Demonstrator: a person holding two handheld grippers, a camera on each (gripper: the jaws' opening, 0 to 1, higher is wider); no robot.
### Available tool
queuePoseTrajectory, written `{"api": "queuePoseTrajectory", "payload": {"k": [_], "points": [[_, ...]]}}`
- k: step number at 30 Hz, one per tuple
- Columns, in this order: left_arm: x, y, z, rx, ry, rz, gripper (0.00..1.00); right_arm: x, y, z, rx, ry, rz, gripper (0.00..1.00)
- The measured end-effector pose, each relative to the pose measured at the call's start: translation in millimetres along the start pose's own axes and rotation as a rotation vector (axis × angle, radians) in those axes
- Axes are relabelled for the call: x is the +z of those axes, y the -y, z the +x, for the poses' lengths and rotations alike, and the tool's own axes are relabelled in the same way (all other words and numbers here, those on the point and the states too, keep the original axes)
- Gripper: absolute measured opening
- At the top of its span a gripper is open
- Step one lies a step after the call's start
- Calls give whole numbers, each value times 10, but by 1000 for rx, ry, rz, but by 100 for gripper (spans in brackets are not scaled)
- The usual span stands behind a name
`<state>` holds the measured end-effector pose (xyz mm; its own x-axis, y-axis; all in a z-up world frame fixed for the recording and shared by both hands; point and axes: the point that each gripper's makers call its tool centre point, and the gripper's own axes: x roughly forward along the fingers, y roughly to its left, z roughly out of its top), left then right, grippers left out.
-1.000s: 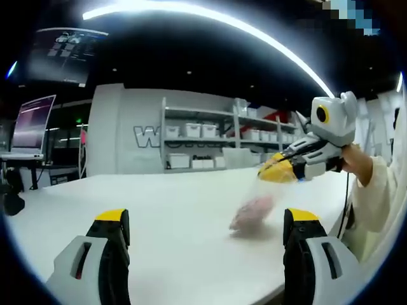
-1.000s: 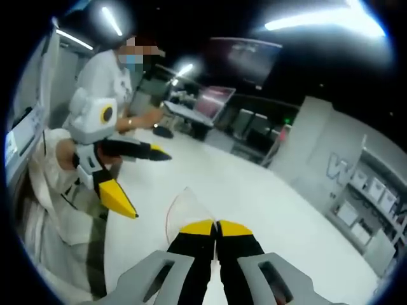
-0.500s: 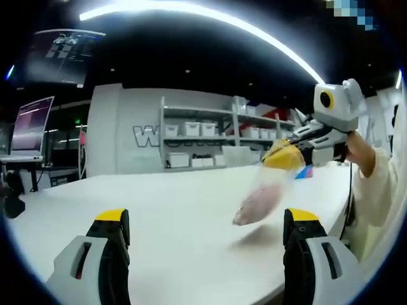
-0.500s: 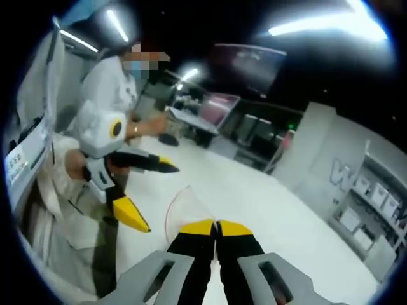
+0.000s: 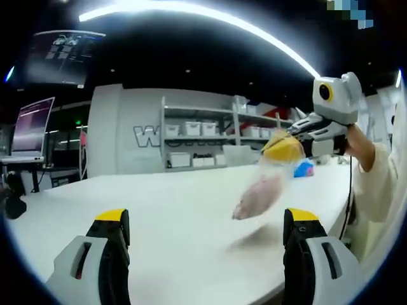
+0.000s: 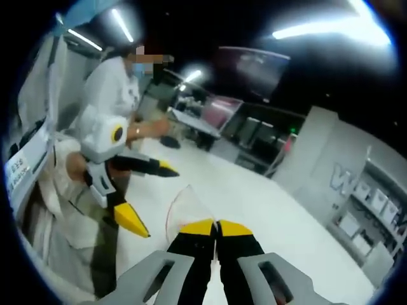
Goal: Open the resealable bag by pulling the two sides of the seal apart until the entire bag opening is separated and visibly accessible.
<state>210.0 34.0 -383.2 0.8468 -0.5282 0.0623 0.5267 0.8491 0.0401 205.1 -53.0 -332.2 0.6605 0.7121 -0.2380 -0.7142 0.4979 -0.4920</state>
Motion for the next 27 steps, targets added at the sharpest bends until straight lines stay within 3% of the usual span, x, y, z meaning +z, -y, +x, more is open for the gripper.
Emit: {"api": "queuePoseTrajectory", "payload": {"k": [27], "points": [[14, -51, -32, 19, 6, 6, 99, 111, 304, 142, -25, -11, -70, 0]]}}
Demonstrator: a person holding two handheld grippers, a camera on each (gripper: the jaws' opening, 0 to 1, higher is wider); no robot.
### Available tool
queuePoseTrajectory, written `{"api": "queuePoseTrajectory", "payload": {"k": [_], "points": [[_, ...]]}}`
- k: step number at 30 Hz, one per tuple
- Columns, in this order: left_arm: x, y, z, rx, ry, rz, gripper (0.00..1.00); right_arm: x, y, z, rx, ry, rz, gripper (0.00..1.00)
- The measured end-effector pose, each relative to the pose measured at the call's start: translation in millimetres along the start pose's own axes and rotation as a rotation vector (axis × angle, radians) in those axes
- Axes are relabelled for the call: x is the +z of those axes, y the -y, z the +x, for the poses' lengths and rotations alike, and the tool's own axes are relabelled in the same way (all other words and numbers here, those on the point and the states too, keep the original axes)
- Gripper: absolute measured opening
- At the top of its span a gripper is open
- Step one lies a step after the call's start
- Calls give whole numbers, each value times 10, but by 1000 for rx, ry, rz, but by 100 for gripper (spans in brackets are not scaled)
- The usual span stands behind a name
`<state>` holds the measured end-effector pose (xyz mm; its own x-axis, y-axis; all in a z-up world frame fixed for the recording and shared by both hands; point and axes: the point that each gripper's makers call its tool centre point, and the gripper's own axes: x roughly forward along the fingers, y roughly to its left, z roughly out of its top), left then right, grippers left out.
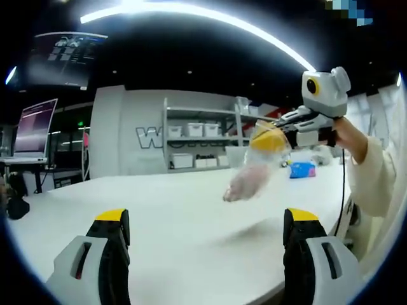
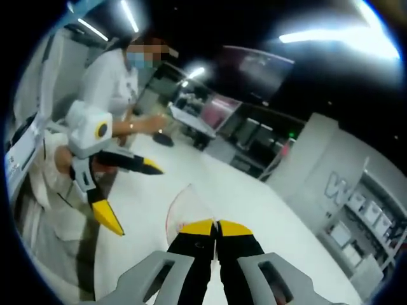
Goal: Open the resealable bag by pulling the two sides of the seal apart until the entire bag opening is separated and visibly accessible.
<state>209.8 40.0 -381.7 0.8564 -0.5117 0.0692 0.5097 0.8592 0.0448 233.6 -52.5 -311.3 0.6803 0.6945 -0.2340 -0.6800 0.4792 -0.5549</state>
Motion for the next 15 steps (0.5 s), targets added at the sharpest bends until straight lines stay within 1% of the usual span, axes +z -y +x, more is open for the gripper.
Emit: {"api": "queuePoseTrajectory", "payload": {"k": [6, 15], "points": [[-13, -7, -5, 0, 0, -3, 99, 5, 60, 60, -2, -7, -6, 0], [-25, -50, -16, 10, -3, -7, 99, 46, 127, 116, 1, -29, -56, 0]]}}
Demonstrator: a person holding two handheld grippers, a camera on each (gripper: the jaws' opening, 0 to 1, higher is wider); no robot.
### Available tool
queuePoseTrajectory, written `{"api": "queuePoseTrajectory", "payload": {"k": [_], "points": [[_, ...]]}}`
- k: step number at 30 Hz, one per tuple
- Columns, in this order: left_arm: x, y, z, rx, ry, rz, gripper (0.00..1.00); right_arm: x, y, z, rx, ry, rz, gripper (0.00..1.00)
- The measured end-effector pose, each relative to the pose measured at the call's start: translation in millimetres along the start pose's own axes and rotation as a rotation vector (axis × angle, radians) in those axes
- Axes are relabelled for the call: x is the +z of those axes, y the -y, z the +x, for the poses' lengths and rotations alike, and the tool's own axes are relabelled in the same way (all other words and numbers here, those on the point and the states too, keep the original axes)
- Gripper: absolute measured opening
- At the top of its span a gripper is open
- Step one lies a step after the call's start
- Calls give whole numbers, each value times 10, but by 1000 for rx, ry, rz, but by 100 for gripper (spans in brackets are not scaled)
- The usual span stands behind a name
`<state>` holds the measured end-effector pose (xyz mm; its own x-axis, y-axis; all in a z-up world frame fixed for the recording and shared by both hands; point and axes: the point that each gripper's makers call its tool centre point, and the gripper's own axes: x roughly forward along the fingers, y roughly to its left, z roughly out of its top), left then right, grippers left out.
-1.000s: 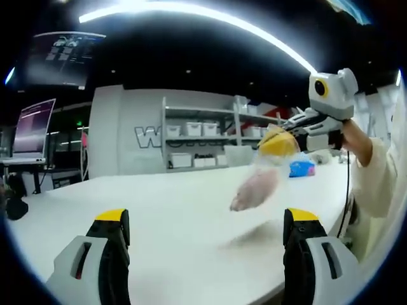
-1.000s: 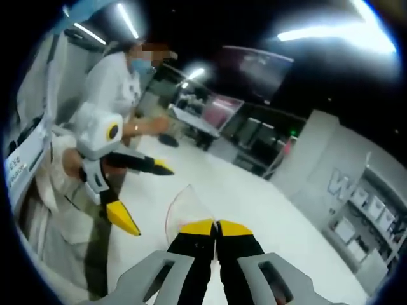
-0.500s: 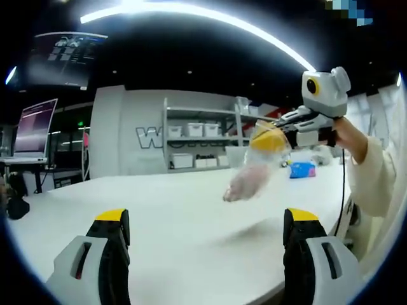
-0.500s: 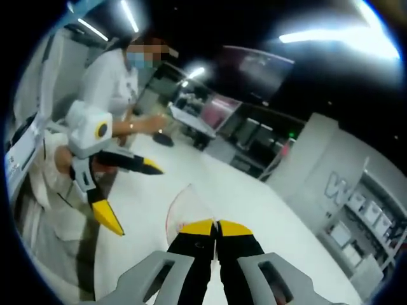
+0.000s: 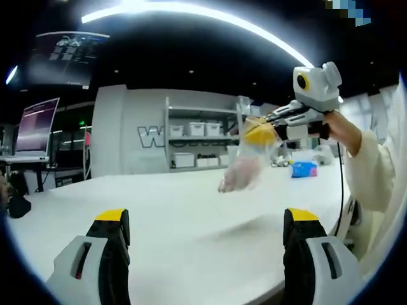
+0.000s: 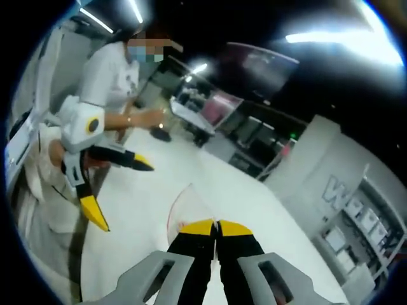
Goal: Open the resealable bag by pulling the two sides of the seal apart until the entire bag opening is separated and visibly accessible.
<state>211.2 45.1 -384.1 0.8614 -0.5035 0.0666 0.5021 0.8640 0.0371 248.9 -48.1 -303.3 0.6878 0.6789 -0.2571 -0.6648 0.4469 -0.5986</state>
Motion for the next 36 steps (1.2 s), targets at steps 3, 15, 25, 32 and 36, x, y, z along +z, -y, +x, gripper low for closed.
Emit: {"api": "queuePoseTrajectory", "payload": {"k": [3, 15, 25, 32, 36], "points": [[6, -4, 4, 0, 1, 3, 99, 3, 29, 29, 1, -6, -9, 0], [12, -33, -9, 5, 1, 5, 99, -6, 86, 110, 10, -25, -22, 0], [19, -48, -23, 8, 0, 5, 99, -41, 197, 182, 1, -40, -24, 0], [21, -57, -26, 14, 0, 7, 99, -71, 259, 216, 1, -38, -5, 0], [12, -58, -17, 16, -3, 10, 99, -89, 294, 230, 0, -36, 2, 0]]}}
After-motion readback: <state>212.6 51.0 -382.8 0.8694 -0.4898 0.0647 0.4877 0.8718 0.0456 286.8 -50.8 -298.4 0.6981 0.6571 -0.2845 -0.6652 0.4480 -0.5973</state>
